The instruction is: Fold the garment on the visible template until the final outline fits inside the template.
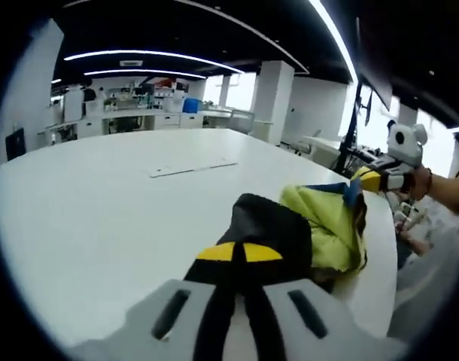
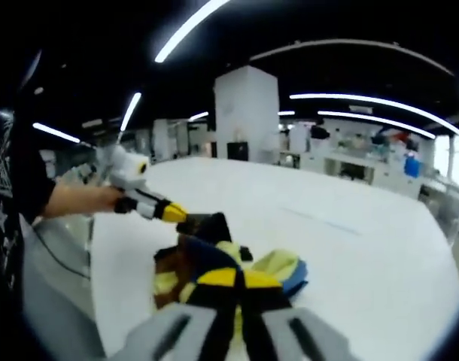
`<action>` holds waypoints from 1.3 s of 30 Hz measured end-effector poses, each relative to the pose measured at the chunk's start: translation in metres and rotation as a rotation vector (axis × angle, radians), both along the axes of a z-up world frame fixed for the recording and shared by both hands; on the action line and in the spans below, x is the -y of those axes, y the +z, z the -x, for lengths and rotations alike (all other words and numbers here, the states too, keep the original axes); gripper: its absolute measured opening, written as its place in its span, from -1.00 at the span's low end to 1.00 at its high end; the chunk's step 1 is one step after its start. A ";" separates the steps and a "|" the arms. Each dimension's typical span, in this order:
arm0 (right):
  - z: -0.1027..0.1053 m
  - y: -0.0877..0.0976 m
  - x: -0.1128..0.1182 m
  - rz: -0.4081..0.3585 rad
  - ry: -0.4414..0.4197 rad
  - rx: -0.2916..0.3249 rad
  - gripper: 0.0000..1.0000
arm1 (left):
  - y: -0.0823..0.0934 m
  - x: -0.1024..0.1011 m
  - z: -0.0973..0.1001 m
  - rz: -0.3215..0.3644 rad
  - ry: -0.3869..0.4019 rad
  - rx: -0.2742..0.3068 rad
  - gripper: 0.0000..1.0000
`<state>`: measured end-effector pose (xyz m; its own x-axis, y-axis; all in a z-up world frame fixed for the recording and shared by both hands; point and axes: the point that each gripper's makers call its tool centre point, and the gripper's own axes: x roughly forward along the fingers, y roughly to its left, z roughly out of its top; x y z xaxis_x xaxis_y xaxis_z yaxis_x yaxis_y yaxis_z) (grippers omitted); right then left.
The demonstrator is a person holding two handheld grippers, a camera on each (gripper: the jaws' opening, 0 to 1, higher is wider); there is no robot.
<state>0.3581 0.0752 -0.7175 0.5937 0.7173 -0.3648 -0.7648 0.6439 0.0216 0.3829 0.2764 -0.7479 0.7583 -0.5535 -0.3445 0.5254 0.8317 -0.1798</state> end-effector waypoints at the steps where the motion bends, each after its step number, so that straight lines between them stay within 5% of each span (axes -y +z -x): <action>1: -0.001 0.001 0.000 0.000 0.000 0.005 -1.00 | 0.003 -0.004 0.000 0.005 0.012 0.006 -1.00; 7: -0.014 0.013 0.008 0.032 -0.007 0.053 -1.00 | 0.023 -0.034 -0.003 0.067 0.096 0.046 -1.00; 16: -0.056 0.034 0.031 0.028 -0.073 0.118 -1.00 | 0.035 -0.067 -0.006 0.052 0.190 0.070 -1.00; 30: -0.131 0.046 0.055 0.026 -0.215 0.128 -1.00 | 0.022 -0.101 -0.018 0.034 0.308 0.018 -1.00; 39: -0.183 0.025 0.059 0.026 -0.284 0.074 -1.00 | 0.004 -0.117 -0.026 -0.006 0.385 -0.035 -1.00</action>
